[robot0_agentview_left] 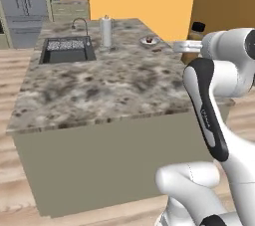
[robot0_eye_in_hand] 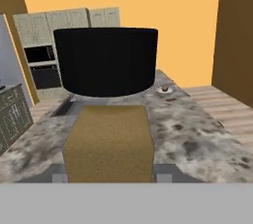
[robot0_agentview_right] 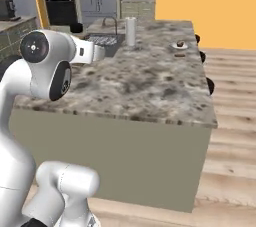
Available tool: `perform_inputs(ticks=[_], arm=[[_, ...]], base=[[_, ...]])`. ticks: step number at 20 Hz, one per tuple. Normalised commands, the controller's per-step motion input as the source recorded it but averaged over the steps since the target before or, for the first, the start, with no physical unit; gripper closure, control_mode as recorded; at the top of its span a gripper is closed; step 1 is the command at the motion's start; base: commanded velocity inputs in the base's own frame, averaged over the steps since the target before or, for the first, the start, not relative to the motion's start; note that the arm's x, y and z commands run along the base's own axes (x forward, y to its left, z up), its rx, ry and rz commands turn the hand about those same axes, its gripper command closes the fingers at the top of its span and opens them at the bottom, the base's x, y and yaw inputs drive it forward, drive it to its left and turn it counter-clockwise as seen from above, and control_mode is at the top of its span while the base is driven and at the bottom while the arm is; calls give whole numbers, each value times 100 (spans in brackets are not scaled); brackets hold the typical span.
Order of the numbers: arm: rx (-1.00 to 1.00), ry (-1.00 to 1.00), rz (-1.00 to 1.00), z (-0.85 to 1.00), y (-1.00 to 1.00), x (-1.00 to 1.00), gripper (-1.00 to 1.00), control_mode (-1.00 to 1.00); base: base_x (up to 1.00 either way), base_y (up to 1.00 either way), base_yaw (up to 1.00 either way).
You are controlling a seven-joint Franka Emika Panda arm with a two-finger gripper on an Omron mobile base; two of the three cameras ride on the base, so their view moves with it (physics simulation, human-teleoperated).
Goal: Take the cinnamon bottle from the cabinet and place it on the dining table, next to the plate with the cupcake. Then take the chocolate from the dining counter and place it on the cupcake plate.
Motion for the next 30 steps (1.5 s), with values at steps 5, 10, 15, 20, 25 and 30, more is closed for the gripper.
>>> perform_inputs(ticks=[5, 10, 15, 20, 25, 30], arm=[[0, 0, 0, 0, 0, 0, 100, 100], [0, 0, 0, 0, 0, 0, 100, 100], [0, 0, 0, 0, 0, 0, 100, 100], [0, 0, 0, 0, 0, 0, 100, 100], [0, 0, 0, 0, 0, 0, 100, 100], [0, 0, 0, 0, 0, 0, 100, 100]], base=[[5, -100, -30], [26, -100, -23], [64, -100, -5], [78, -100, 4], [84, -98, 21], [91, -77, 38]])
